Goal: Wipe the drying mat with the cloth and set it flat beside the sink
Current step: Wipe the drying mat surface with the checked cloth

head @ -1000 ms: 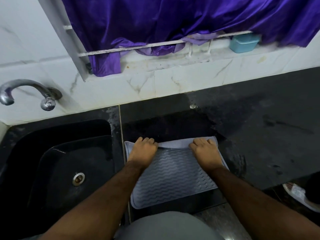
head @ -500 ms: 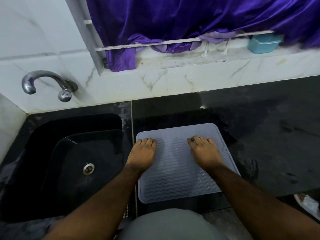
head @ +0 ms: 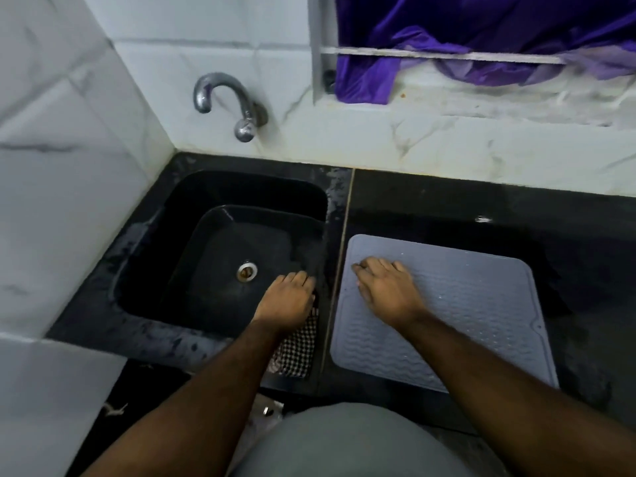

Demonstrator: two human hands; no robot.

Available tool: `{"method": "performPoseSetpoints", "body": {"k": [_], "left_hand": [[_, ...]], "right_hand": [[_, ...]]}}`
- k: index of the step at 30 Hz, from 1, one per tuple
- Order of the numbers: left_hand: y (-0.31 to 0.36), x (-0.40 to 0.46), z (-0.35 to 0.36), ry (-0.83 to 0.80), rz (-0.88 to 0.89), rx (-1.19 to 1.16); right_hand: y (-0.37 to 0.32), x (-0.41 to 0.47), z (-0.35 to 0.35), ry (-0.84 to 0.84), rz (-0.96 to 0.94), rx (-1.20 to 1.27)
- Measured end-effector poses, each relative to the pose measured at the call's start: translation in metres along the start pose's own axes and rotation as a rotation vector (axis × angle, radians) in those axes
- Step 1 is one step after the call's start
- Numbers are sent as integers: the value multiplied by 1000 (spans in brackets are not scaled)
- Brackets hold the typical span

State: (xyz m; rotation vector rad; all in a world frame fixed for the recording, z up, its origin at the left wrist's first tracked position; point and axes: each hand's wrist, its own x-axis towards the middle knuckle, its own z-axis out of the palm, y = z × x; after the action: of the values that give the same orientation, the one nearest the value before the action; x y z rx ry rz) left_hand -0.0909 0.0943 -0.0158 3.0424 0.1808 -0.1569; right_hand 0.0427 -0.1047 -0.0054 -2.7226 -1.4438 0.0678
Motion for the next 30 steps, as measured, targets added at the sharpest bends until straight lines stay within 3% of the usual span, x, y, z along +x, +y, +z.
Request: {"method": "performPoseSetpoints", "body": {"k": [3,9,14,21,27,30], "left_hand": [[-17,-26,8,-33,-72,-139],[-27,-57,16,-140,-252,-349],[-24,-68,16,-91,-291,-378],[-24,-58,11,-105,-347,-518],[-27,-36,9,182,-484,-842],[-30,-24,3,315,-494,-909]], "right_hand": [[-32,11,6,6,-186,59],[-80,20,24,-219,-391,45],[-89,31,25,-224,-296,176],[-85,50,7,-407,-179,461],[-77,58,-23,-418,-91,939],[-72,60,-41,-320,-41,1107]]}}
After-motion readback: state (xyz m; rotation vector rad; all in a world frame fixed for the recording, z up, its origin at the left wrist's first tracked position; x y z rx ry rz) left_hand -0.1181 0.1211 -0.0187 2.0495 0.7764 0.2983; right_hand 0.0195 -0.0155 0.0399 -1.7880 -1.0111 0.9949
